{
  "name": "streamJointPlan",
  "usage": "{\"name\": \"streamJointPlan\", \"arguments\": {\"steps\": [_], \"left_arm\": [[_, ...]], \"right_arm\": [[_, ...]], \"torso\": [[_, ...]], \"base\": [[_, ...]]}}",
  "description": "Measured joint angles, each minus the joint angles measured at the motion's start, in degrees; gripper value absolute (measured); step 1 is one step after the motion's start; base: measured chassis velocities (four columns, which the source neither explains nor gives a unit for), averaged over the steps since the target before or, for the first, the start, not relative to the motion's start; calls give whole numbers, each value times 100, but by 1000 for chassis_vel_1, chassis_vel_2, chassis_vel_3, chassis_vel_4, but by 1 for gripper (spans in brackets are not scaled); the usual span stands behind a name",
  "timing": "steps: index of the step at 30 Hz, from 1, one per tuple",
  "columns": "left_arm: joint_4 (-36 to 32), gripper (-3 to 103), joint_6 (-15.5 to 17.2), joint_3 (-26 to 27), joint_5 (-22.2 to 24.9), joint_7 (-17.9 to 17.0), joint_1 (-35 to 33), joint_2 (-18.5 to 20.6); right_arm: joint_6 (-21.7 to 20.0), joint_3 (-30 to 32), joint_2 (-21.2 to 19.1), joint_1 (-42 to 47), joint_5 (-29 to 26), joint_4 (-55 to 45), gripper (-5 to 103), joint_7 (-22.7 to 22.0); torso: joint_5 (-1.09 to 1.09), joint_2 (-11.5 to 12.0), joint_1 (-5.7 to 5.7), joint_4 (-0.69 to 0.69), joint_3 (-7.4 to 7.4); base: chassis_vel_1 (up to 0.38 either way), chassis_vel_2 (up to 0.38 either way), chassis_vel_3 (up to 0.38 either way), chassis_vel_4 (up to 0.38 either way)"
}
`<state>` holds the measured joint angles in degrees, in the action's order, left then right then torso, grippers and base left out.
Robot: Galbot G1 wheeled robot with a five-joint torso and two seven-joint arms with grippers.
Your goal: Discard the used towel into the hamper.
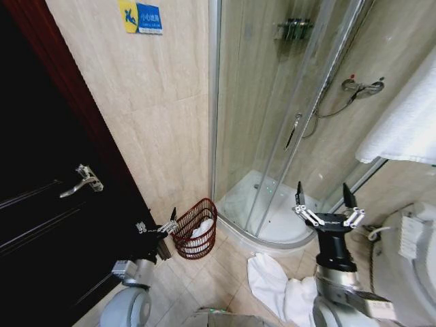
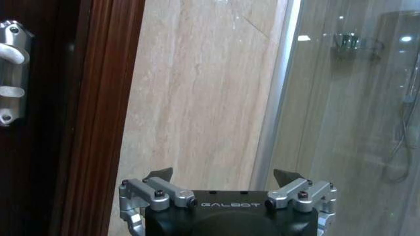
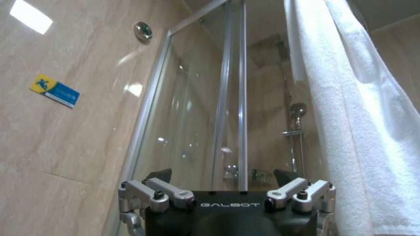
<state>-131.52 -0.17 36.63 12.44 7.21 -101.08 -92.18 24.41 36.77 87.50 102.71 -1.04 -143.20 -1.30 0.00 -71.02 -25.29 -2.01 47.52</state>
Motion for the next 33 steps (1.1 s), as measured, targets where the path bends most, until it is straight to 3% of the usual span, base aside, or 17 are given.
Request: {"name": "streamJointPlan", "arguments": {"steps": [18, 33], "left_arm": [[8, 100, 3, 0, 5, -3, 2, 4], [9, 100, 8, 0, 5, -1, 2, 4]], "right_arm": [[-41, 287, -234, -11, -209, -16, 100, -156], [-91, 404, -187, 2, -301, -13, 100, -292]], "torso": [[0, 0, 0, -1, 0], [0, -1, 0, 0, 0]], "base": [[0, 0, 0, 0], [-63, -56, 56, 50]]}}
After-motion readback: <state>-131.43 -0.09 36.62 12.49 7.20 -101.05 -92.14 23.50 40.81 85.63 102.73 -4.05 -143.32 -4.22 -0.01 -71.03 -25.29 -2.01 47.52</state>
